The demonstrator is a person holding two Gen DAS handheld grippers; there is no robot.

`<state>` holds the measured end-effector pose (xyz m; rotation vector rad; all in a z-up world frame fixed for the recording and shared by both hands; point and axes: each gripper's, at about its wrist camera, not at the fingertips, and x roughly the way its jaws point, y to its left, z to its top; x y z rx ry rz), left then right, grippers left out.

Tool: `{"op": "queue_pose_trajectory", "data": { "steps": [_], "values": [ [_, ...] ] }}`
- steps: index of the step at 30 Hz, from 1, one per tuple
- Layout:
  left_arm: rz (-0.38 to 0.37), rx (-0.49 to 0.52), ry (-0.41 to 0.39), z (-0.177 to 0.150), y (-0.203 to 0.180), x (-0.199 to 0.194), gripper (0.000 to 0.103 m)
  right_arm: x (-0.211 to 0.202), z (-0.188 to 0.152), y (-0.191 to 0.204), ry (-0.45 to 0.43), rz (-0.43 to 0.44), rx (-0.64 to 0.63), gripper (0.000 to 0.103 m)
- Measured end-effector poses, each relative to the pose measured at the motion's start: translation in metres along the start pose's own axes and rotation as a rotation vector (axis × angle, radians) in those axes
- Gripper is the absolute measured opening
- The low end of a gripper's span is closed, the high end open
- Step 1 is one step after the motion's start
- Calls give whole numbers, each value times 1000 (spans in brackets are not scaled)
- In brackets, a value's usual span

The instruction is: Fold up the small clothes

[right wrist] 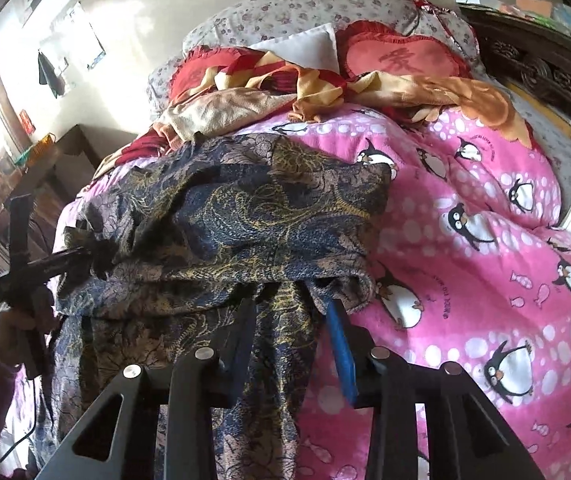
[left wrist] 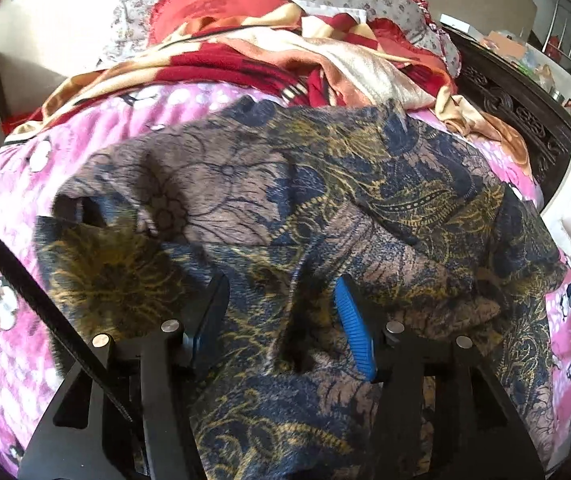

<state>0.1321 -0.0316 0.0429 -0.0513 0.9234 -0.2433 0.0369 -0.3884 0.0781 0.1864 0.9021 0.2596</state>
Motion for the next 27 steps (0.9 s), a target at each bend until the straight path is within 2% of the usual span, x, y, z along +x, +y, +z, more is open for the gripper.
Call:
{"op": "queue_pose_trajectory", "data": {
  "steps": [4,5,6,7,9,11,13,16,18,20,22,27],
  "values": [
    [24,16,38,1,-8,16,51,0,1,0,4,-9,-13,35],
    [16,17,30,1,-10,16,43,-1,1,0,1,-11,-13,35],
    [-13,16,36,2,-12,16,20,-1,2,-1,-3,-14,-12,35],
    [-31,7,49,4,-13,16,8,-1,2,-1,-6,-16,-12,35],
    [-49,-12,34,9,-12,5,4,-1,4,-3,-8,-25,-12,35],
    [-74,-48,-15,15,-5,-15,4,0,6,-3,-10,-32,-20,35],
    [-130,-148,-72,22,15,-43,4,1,8,-1,-16,-42,-38,35],
    [-125,-244,-105,26,40,-65,4,5,10,3,-17,-74,-80,35],
    [-83,-256,-75,20,49,-66,4,8,11,6,-18,-105,-111,36],
    [-60,-263,-34,11,54,-59,4,11,11,9,-18,-145,-144,43],
    [-56,-261,-2,-2,54,-52,3,12,12,11,-21,-167,-169,43],
    [-56,-278,14,-15,54,-47,4,27,17,13,-1,-232,-244,43]
  ]
}}
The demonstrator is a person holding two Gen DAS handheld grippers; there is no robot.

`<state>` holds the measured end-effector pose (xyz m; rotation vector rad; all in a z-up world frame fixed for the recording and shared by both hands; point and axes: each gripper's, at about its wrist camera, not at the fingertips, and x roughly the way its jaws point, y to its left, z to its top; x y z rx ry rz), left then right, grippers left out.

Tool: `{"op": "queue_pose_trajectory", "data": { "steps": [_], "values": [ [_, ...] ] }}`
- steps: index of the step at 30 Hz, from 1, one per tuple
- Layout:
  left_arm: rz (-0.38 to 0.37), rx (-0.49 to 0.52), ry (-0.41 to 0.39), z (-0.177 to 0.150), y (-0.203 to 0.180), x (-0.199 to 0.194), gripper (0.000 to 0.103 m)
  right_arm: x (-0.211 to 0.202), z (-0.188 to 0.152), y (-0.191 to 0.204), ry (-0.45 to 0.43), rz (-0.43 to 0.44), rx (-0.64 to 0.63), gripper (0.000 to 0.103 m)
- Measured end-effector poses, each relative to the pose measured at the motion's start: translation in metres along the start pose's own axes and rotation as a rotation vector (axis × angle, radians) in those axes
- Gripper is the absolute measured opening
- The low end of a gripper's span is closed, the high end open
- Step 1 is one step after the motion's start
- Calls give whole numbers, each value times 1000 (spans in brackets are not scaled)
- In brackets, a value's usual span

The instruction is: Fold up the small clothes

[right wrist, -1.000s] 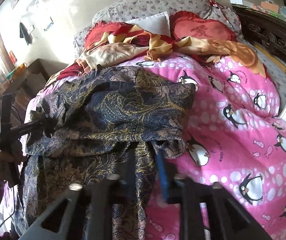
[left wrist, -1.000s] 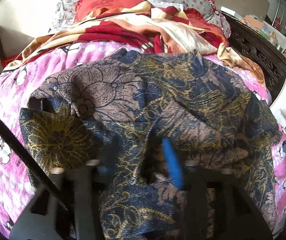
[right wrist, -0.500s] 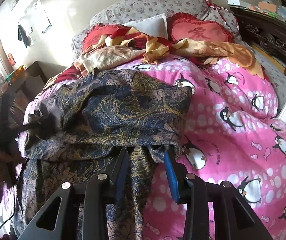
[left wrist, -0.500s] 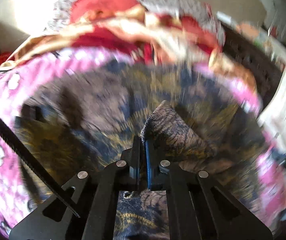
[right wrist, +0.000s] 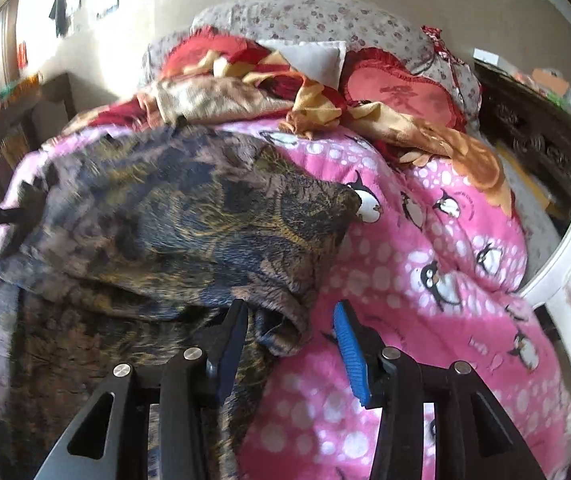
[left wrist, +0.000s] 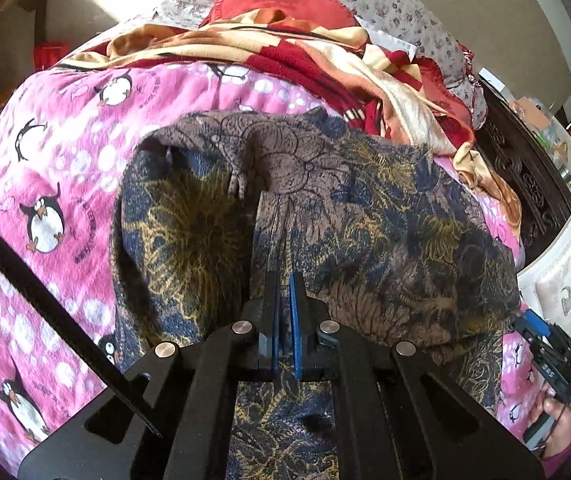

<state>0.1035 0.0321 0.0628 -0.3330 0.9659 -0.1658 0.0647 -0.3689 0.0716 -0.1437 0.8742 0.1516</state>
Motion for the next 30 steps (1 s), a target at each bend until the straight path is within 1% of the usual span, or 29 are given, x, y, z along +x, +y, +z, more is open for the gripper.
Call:
{"op": "queue_pose_trajectory", "data": {
  "steps": [1,2,3,5,7,9,10,11,12,13,14,15,16,18,21,23,24,25,26,28,29,30],
  "values": [
    [2,-1,-2,-1,0,-1,4,4,1,1,9,-1,-9,38],
    [4,-1,-4,0,-1,-1,4,9,2,2,18,8,-22,21],
    [2,4,-6,0,-2,-2,4,11,2,5,25,10,-31,15],
    [5,29,-13,0,-6,-6,4,4,-1,5,4,3,-33,8],
    [26,67,-28,-3,-10,-11,4,-12,-10,1,-28,27,-34,5],
    [39,99,-31,-5,-13,-11,4,-15,-24,-2,-16,19,-39,4],
    [41,109,-24,-6,-15,-8,4,-11,-29,-3,11,15,-38,4],
    [42,112,-16,-8,-16,-5,4,-2,-37,-6,59,-8,-30,2],
    [40,111,-6,-10,-18,-2,4,4,-44,-12,91,-33,-11,2],
    [38,110,3,-12,-19,1,4,6,-48,-18,106,-38,19,2],
    [38,112,9,-14,-19,3,4,3,-51,-29,113,-28,78,2],
    [40,117,14,-16,-20,5,4,-3,-52,-40,102,-8,138,2],
    [46,126,13,-19,-22,5,4,-14,-52,-51,69,21,211,2],
    [61,142,13,-21,-24,8,4,-31,-46,-57,3,68,262,2],
    [68,132,18,-22,-26,13,4,-40,-26,-43,-55,133,254,2],
    [78,127,17,-22,-27,17,4,-31,-11,-26,-50,179,237,3],
    [92,129,16,-23,-28,20,7,-25,-5,-17,-41,196,225,3],
    [104,129,17,-23,-28,23,13,-16,-1,-9,-26,203,207,4],
    [113,129,18,-24,-28,25,16,-5,0,-1,-1,197,185,5],
    [124,128,19,-26,-27,30,26,21,-3,6,81,173,166,7],
    [126,129,21,-27,-27,33,26,34,-9,3,117,180,180,7],
    [129,132,26,-28,-26,36,27,35,-12,-2,95,203,205,7]
  ]
}}
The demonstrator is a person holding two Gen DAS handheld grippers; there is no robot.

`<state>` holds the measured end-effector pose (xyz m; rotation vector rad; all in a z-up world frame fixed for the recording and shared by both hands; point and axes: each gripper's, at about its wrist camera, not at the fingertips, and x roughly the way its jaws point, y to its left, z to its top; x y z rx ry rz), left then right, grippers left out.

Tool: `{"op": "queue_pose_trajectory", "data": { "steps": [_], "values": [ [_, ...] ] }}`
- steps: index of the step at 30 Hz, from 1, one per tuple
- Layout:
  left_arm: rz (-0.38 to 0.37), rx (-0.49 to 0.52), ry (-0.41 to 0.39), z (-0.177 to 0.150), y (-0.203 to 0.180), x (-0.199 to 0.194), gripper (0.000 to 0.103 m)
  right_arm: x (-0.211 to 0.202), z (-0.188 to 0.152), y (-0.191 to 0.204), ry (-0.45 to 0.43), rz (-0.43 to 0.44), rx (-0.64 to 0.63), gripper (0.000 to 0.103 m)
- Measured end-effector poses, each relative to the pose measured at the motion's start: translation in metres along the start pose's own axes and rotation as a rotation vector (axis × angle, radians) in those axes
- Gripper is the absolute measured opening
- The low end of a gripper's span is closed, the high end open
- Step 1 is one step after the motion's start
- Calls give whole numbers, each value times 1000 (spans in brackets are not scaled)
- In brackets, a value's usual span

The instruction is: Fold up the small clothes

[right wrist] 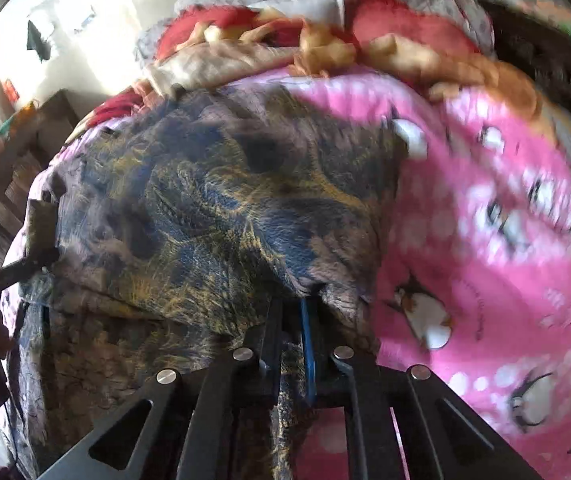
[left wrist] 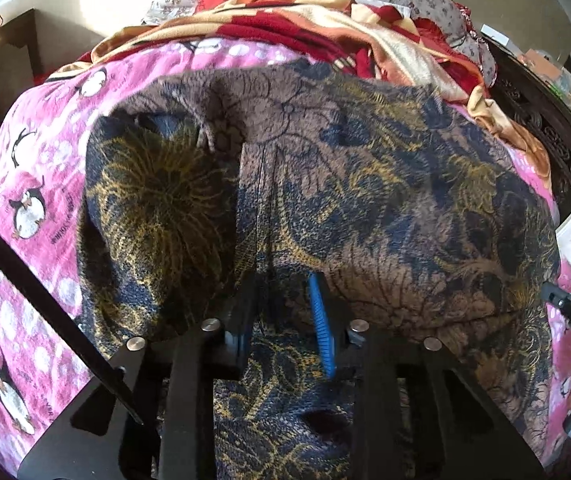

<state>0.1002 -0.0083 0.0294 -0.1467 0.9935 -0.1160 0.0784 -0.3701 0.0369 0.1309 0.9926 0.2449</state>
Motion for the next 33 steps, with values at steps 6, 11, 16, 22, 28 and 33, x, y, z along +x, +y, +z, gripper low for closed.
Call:
{"op": "queue_pose_trajectory", "data": {
  "steps": [6,11,16,22,28,33],
  "values": [
    [18,38,-13,-1,-2,-1,27,-28,-1,1,-48,-63,-34,16],
    [34,25,-23,-2,1,-3,27,-54,15,25,-193,-88,-98,54],
    [53,28,-23,-1,2,-4,27,-27,37,41,-151,-85,-93,54],
    [61,12,-7,0,7,0,31,12,44,26,-69,-164,-48,46],
    [51,5,-12,1,7,1,46,3,41,16,-84,-135,1,46],
    [59,8,-6,0,6,0,46,-30,24,33,-128,-127,-82,46]
  ]
}}
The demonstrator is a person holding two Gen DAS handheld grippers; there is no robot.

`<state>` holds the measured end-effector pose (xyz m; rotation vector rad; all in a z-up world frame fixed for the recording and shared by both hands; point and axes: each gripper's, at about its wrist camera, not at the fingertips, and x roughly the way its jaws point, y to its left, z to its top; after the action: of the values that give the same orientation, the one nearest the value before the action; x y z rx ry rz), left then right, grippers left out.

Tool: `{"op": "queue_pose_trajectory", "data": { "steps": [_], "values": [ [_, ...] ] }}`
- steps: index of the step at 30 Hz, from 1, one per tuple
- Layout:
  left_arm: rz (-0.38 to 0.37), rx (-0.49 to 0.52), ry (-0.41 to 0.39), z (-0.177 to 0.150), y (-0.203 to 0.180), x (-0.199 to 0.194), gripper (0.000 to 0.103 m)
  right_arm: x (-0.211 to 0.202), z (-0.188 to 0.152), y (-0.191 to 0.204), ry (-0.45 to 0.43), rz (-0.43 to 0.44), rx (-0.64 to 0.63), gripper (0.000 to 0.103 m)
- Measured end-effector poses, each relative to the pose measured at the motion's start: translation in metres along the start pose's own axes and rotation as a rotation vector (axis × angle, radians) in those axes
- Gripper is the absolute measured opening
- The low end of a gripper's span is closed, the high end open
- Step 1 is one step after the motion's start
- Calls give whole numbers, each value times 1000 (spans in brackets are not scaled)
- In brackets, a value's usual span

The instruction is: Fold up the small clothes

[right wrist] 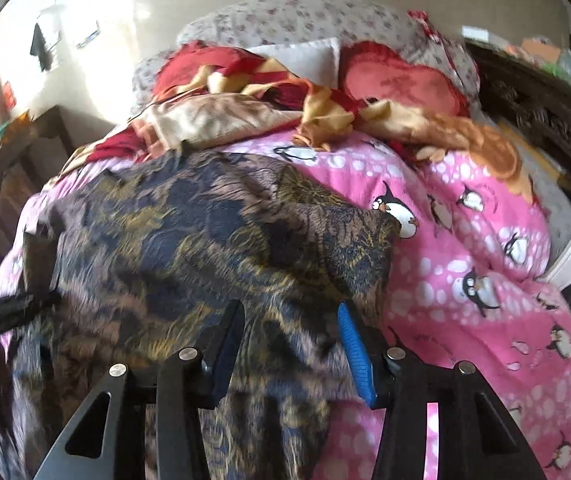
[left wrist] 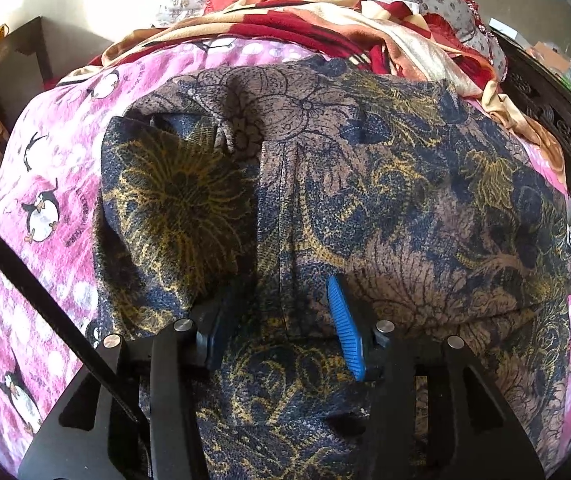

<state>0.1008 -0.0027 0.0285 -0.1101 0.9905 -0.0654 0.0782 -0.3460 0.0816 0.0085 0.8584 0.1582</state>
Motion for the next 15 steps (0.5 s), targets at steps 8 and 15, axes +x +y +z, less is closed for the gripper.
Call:
{"op": "queue_pose_trajectory", "data": {
  "steps": [8,15],
  "values": [
    [22,0,-6,-4,0,-11,46,26,-25,-12,112,-24,16,47],
    [35,10,-29,-9,4,-28,46,5,-32,-12,96,-27,18,47]
  ]
}}
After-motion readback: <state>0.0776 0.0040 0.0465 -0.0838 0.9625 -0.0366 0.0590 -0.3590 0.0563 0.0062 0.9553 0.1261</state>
